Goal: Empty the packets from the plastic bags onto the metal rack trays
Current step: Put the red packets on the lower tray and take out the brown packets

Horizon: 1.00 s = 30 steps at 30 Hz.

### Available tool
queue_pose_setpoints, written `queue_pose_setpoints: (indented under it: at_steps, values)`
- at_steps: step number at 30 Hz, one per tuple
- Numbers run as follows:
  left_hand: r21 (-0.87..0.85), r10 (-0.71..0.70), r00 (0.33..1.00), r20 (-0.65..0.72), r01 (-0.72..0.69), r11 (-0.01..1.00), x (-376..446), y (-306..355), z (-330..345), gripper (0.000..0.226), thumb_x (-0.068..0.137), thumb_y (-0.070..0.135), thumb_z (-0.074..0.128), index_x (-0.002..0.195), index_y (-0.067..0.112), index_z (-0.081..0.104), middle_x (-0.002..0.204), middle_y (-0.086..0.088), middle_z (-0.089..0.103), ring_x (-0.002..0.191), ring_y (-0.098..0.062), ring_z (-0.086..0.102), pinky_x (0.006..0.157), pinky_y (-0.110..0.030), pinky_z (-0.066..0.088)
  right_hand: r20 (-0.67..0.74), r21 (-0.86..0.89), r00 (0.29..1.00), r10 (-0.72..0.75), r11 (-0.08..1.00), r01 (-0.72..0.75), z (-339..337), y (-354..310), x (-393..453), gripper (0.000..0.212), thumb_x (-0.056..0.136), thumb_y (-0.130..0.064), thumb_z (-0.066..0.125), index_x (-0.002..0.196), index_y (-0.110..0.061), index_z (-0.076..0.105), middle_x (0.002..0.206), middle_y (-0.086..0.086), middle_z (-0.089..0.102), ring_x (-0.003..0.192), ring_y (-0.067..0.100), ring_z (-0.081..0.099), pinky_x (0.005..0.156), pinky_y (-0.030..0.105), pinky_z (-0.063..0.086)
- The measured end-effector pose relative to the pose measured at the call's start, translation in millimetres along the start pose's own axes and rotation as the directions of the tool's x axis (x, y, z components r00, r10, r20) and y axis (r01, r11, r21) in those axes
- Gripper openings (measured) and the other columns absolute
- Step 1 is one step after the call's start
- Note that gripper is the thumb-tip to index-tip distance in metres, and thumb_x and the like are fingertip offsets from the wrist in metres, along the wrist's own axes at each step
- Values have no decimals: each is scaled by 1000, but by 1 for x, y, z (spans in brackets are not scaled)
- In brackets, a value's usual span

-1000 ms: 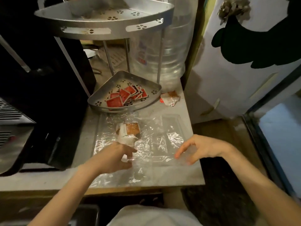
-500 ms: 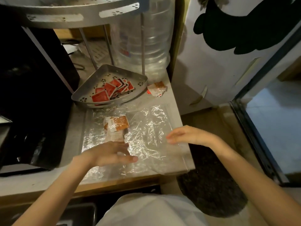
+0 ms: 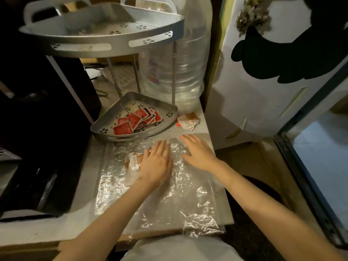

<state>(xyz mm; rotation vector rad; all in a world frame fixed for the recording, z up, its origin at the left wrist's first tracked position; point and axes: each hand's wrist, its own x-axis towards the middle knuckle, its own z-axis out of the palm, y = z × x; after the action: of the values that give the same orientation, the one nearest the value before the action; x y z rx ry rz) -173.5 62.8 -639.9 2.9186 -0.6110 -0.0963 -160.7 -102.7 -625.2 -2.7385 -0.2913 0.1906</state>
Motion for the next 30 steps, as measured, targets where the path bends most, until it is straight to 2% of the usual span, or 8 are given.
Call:
queue_pose_setpoints:
  at_steps: [2, 4, 8, 11, 18, 22, 26, 30]
  values:
    - [7, -35, 998, 45, 35, 999, 3, 2, 9, 61, 93, 44, 1, 146, 13, -1, 156, -4, -2, 138, -15, -15, 110, -38, -13, 17, -93, 1000, -10, 996, 12, 6, -2, 11, 65, 90, -25, 52, 145, -18, 19, 153, 3, 26, 141, 20, 20, 114, 40, 16]
    - [15, -47, 996, 73, 46, 999, 6, 2, 12, 59, 95, 45, 2, 145, 14, -7, 155, -3, -9, 133, -12, -22, 107, -37, -18, 33, -148, 999, 4, 989, 1, 9, -3, 19, 65, 89, -26, 54, 144, -18, 20, 148, 5, 36, 138, 22, 27, 112, 43, 19]
    - [11, -55, 995, 84, 54, 998, 14, -3, 16, 59, 95, 46, 3, 144, 15, -8, 155, -2, -10, 140, -14, -15, 109, -37, -19, -38, -176, 999, 30, 984, -36, 10, -3, 32, 61, 88, -24, 56, 141, -16, 27, 140, 6, 46, 132, 23, 37, 110, 43, 24]
    - [22, -36, 997, 72, 34, 999, 18, -10, 20, 67, 88, 52, -10, 145, 16, -8, 155, -1, -8, 142, -13, -11, 113, -38, -16, -107, -186, 994, -2, 982, -18, 9, 0, 40, 51, 88, -20, 54, 136, -17, 38, 138, 3, 46, 129, 22, 37, 106, 38, 27]
    - [-29, -52, 997, 49, 54, 998, 28, -17, 19, 60, 90, 51, -7, 139, 18, -17, 156, -2, -8, 142, -13, -10, 114, -36, -13, -154, -145, 986, -61, 989, 39, 6, -1, 56, 21, 90, -21, 52, 106, -19, 66, 118, 3, 60, 114, 22, 45, 96, 35, 28]
    - [-44, -60, 998, 29, 61, 997, 32, -21, 23, 70, 82, 54, -16, 142, 17, -13, 156, -2, -4, 143, -12, -6, 114, -34, -11, -161, -78, 987, -28, 997, 16, -1, 3, 63, 17, 88, -25, 57, 99, -22, 69, 123, 1, 60, 120, 21, 44, 101, 37, 28]
    - [-40, -70, 998, 7, 71, 997, 36, -25, 22, 77, 76, 58, -25, 141, 18, -14, 156, -2, -2, 142, -11, -5, 112, -33, -14, -233, 10, 972, -12, 1000, 15, -12, 11, 64, 13, 84, -27, 62, 91, -21, 71, 109, -3, 67, 108, 20, 50, 93, 37, 32]
    - [-60, -73, 997, -7, 73, 996, 35, -26, 21, 64, 84, 53, -13, 139, 21, -15, 156, 0, -3, 142, -11, -6, 113, -34, -13, -248, 152, 968, 20, 988, 19, -20, 21, 59, 11, 81, -22, 66, 86, -15, 72, 108, 1, 70, 103, 24, 53, 92, 40, 39]
